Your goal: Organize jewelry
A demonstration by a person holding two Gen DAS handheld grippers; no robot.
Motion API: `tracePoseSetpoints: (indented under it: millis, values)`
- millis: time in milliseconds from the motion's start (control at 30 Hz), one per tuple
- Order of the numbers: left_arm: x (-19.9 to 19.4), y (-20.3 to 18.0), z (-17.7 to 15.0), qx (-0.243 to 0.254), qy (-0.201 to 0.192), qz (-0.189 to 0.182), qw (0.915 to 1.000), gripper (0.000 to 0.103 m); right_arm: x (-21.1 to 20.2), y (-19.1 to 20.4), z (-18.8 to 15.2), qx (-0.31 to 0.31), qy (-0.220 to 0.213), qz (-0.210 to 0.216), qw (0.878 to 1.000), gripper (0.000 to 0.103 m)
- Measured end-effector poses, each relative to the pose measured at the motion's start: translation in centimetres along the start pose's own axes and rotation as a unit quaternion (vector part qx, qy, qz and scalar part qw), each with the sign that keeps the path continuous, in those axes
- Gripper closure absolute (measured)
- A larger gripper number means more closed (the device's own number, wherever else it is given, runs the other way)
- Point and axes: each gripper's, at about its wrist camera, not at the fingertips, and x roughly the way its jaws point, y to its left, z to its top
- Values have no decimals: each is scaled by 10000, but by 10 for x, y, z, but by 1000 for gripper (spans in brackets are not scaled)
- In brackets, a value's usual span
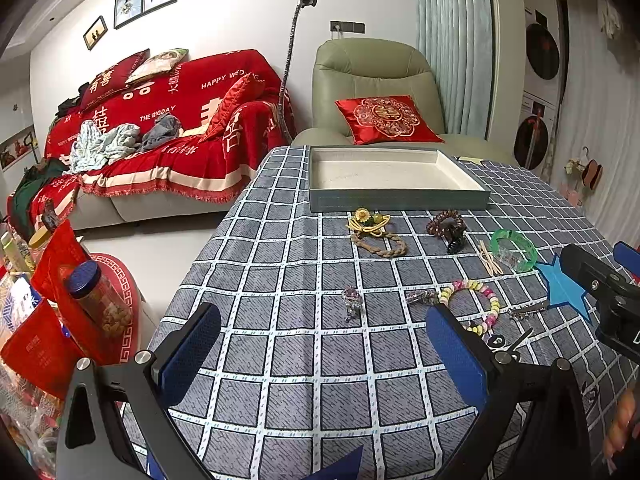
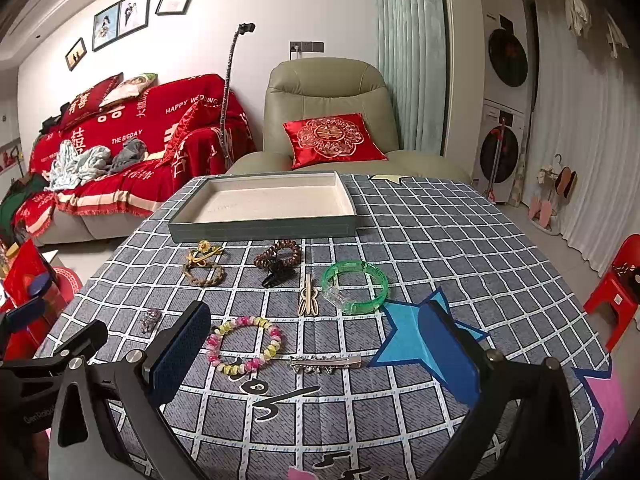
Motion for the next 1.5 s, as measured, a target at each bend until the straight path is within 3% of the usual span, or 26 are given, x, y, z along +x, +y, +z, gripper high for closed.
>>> tracePoseSetpoints:
  millis: [433, 633, 1100, 1400, 1500]
  values:
    - [6, -1, 0, -6, 158, -83, 9998, 0, 1, 0, -1, 114, 108, 92, 9998, 0]
    - [23, 4, 1, -40, 554, -94, 9984, 0, 11, -6, -5, 147, 277, 116, 9994, 0]
    - [82, 8, 12, 141, 1545, -469, 9868, 0, 65, -59, 13, 481, 1295, -238, 9901, 0]
    - [107, -6, 15, 392, 1837, -545, 9807, 0, 122, -92, 27, 952, 1883, -370, 9768, 0]
    - [112, -8, 16, 406, 1898, -591, 9792, 0, 137, -94, 29, 949, 2034, -353, 9739, 7]
